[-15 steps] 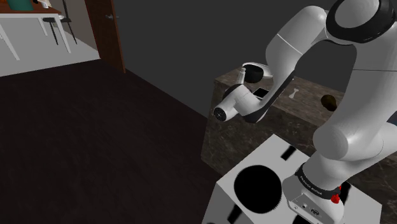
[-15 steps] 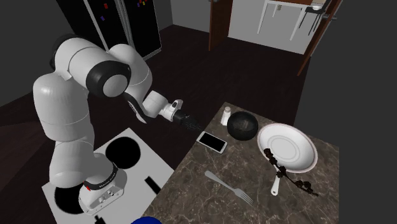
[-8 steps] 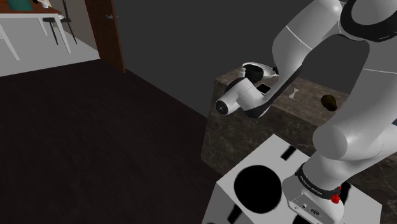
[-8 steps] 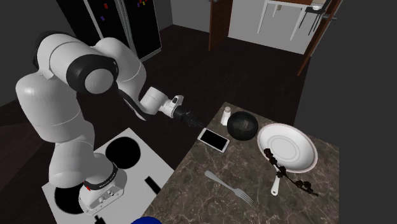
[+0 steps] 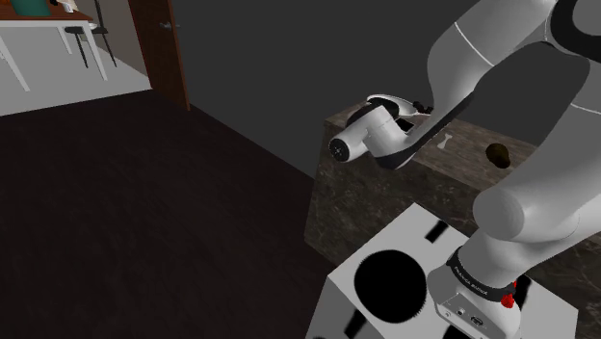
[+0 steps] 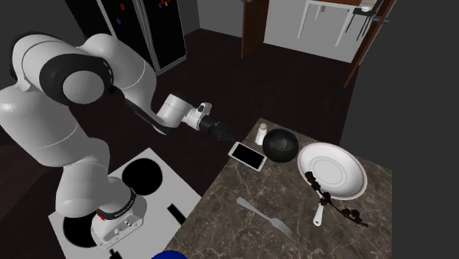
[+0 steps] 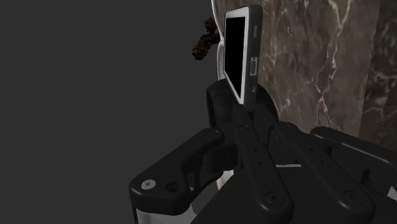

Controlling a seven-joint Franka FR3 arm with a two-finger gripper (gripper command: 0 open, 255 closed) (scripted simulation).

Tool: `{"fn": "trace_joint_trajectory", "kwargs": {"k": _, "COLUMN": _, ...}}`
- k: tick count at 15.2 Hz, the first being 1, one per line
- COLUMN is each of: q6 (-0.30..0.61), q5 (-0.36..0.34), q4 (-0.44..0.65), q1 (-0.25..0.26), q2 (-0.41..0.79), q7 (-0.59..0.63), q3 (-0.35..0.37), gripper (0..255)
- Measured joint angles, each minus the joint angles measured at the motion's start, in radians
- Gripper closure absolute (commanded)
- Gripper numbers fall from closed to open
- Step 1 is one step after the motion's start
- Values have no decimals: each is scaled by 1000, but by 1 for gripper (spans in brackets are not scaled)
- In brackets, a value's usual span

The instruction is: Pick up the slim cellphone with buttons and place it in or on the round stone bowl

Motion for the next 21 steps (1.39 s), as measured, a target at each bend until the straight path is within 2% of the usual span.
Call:
{"fn": "trace_joint_trajectory", "kwargs": {"k": 17, "q6": 144, "q5": 96, "q4": -6, "q1": -11, "q2": -269, "q7": -213, "q3": -17, "gripper": 255}}
{"fn": "trace_joint_trajectory", "kwargs": {"k": 21, "q6": 129, "q5": 30, "q4": 98, "q1": -41, "q2": -168, "q7": -232, "q3": -32, "gripper": 255}}
